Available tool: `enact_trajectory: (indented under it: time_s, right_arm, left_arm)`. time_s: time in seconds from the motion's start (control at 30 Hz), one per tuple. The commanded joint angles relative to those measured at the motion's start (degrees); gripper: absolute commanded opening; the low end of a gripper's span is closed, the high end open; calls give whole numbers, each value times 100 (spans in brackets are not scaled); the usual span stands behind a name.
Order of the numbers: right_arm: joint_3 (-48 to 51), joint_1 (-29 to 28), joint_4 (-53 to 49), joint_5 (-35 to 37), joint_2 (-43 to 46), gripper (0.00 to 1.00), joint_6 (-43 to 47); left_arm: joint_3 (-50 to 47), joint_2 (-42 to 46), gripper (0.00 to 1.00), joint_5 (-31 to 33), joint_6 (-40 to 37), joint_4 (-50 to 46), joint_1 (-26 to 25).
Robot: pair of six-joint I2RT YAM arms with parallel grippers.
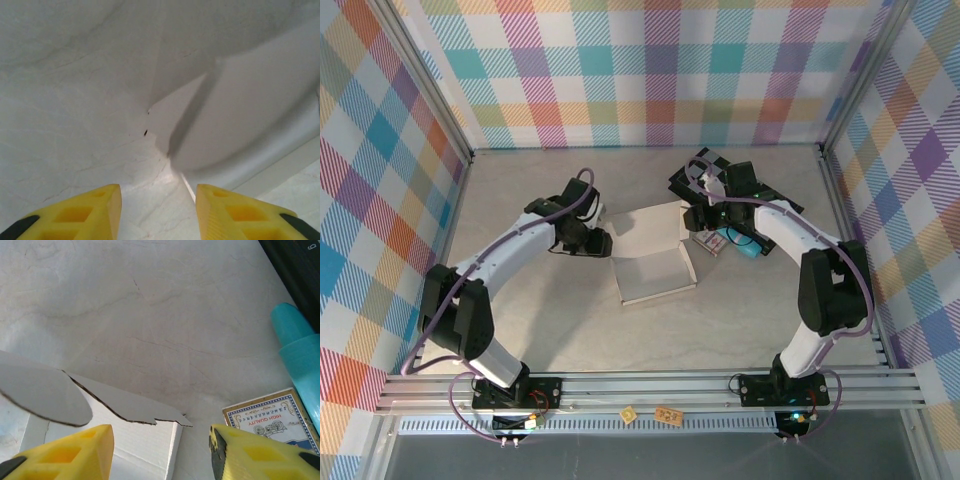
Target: Fold the paper box
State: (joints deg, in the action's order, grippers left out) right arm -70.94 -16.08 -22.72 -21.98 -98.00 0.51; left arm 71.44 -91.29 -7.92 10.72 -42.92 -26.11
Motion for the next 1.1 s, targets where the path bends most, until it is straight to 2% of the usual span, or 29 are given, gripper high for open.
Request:
enact_trajectory:
  time_s: [0.0, 0.27, 0.47, 0.83, 1.07]
  right_arm:
    - [-7, 0, 31, -281, -107, 53, 192]
    - [-52, -185, 89, -44, -285, 51, 372]
    - [-126, -229, 172, -157, -398, 51, 396]
    - [-132, -315, 146, -94, -418, 45, 414]
    - [-175, -394, 103, -55, -436, 37, 393]
  left_arm:
    - [-150, -31, 41, 41, 114, 422, -69]
    - [-250, -101, 35, 131, 96, 620, -135]
    - [-254, -187, 33, 178, 88, 706, -140]
    - [-365, -152, 40, 188, -191, 987, -125]
    - [-361, -368, 30, 1, -112, 1454, -134]
